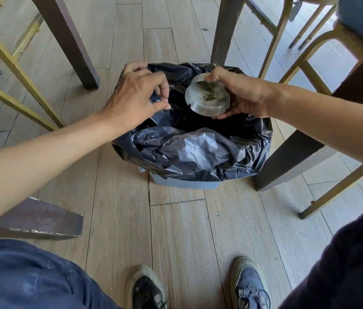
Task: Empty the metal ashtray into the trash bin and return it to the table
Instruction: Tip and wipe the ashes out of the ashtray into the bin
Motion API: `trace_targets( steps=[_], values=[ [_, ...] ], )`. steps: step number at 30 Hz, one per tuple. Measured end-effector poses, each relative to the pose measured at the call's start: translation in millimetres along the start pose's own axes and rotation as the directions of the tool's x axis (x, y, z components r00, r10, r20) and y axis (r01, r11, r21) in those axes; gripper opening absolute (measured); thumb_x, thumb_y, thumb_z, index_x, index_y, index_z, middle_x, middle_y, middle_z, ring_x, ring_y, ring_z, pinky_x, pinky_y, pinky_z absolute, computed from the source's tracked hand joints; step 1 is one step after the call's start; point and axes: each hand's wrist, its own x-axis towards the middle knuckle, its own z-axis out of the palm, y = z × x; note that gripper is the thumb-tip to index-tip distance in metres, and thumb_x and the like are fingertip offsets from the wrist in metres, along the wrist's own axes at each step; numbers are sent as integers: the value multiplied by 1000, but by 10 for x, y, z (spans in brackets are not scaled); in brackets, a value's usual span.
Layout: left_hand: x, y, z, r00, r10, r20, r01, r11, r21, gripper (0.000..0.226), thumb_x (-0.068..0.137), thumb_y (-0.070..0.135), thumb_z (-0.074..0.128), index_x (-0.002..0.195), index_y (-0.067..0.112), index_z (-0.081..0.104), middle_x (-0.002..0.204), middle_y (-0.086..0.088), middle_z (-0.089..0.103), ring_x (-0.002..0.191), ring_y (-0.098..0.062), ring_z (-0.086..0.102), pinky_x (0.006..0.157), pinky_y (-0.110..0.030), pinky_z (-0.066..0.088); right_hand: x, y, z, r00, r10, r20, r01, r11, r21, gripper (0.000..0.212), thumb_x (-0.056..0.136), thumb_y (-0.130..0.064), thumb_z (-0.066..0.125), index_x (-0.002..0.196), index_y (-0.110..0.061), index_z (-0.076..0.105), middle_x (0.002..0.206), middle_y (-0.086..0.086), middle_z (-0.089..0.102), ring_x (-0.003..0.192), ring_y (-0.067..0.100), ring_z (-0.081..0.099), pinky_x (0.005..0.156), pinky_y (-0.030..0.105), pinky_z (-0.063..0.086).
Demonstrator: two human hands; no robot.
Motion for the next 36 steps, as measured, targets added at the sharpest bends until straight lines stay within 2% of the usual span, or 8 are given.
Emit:
trace_targets(
  steps=[4,7,13,19,22,26,29,36],
  values=[
    [-22,-34,56,997,-69,44,69,998,-11,24,78,29,85,88,20,65,80,5,74,87,-18,66,112,-35,32,-21,-9,-25,998,-56,17,57,997,-56,29,91,-40,66,106,-16,71,103,7,74,95,22,71,95,37,59],
    [-42,-36,79,993,-84,86,88,995,-40,17,85,21,79,94,17,65,82,7,76,90,-18,66,106,-30,31,-42,15,-5,995,-72,62,83,977,-195,42,82,-41,76,110,-10,73,95,6,71,85,19,68,76,32,56],
    [-18,-18,62,984,-86,153,91,995,-29,23,82,29,83,94,16,69,81,10,78,78,-9,62,104,-47,40,-45,22,38,996,-74,40,82,963,-256,61,75,-48,82,105,4,68,78,9,63,58,16,62,50,23,46],
    [-40,3,49,986,-69,155,72,997,-15,21,83,31,81,96,18,71,82,9,77,91,-18,66,103,-44,39,-46,-19,10,992,-125,-4,117,944,-307,79,57,-59,84,106,0,67,89,10,61,72,21,60,60,33,48],
    [-41,14,51,986,-62,154,64,998,-11,18,86,30,78,97,18,72,83,10,76,94,-19,65,101,-40,36,-32,-19,-11,993,-117,-31,105,959,-264,62,67,-52,84,104,-5,67,92,9,59,80,22,61,66,31,51],
    [-45,41,47,986,-75,146,81,996,-36,16,91,30,72,102,18,73,88,9,77,100,-19,64,104,-40,37,12,14,-32,998,-70,-8,68,985,-158,69,69,-51,84,114,0,71,101,10,67,92,24,68,77,33,60],
    [-27,79,18,982,-99,162,116,988,-98,30,90,35,73,114,18,72,100,9,78,105,-15,65,107,-46,43,-9,1,-19,998,-61,13,62,995,-72,44,84,-46,78,109,-10,74,107,12,78,94,23,74,90,39,63],
    [16,117,-26,968,-165,187,199,964,-178,35,93,35,70,127,25,69,111,12,74,110,-8,60,109,-48,41,-20,-56,48,1000,-9,16,9,1000,-16,58,87,-56,67,126,-13,67,122,15,76,106,31,77,91,38,63]
  ],
)
